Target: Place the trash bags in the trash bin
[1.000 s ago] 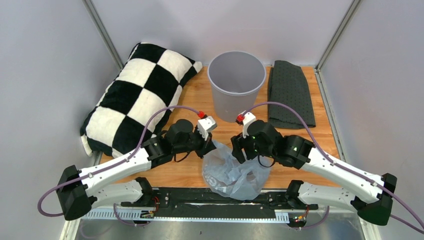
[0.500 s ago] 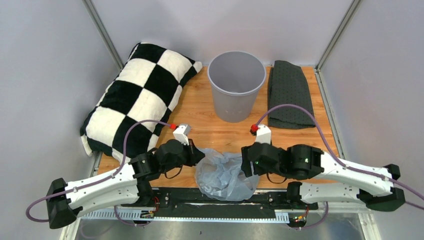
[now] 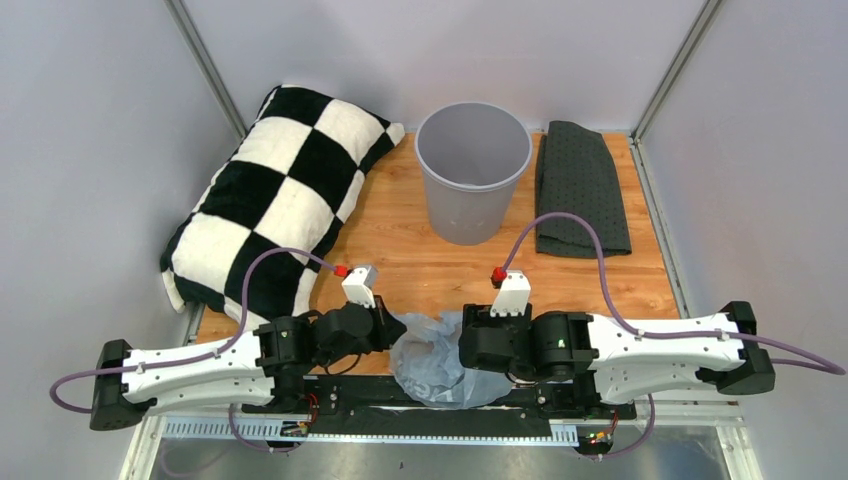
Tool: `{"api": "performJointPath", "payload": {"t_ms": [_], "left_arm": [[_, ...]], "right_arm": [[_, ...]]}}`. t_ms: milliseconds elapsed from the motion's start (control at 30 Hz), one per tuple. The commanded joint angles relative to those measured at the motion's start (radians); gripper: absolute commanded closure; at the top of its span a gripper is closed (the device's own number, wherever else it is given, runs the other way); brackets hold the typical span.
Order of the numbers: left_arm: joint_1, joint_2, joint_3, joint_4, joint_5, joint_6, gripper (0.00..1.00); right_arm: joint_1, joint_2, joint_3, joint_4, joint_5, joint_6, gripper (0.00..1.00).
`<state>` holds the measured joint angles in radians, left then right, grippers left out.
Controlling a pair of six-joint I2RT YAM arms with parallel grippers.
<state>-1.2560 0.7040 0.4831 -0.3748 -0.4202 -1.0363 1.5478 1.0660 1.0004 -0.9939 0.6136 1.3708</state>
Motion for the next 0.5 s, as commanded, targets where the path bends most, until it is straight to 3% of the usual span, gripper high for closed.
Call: {"api": "performJointPath", "payload": {"t_ms": [0,133,200,333,367,467], "left_arm": [[-0.053,-0.016,0.019,-0.036,-0.118,-0.057,1.0],[-0.059,0.003,0.016,-0.03,-0.103,-0.056,1.0],[-0.06,0.009,0.013,-0.019,-0.093,-0.049,1.0],[-0.06,-0.01,0.011,-0.044,-0.111,-0.021,1.0],[-0.06,-0.023,0.012,-0.053,-0.118,-0.007,1.0],[-0.06,-0.06,0.025,-0.059,-0.136,0.067,0.96]], "right_arm": [[0.014,0.012,-0.08,0.054,0.048,0.136,0.21],[0.014,0.009,-0.137,0.076,0.042,0.177,0.25],[0.014,-0.009,-0.168,0.068,0.052,0.204,0.33],[0.014,-0.127,-0.206,-0.013,0.081,0.191,0.94],[0.013,-0.16,-0.203,-0.046,0.097,0.17,0.99],[0.009,-0.247,-0.153,-0.104,0.169,0.031,1.0]]}}
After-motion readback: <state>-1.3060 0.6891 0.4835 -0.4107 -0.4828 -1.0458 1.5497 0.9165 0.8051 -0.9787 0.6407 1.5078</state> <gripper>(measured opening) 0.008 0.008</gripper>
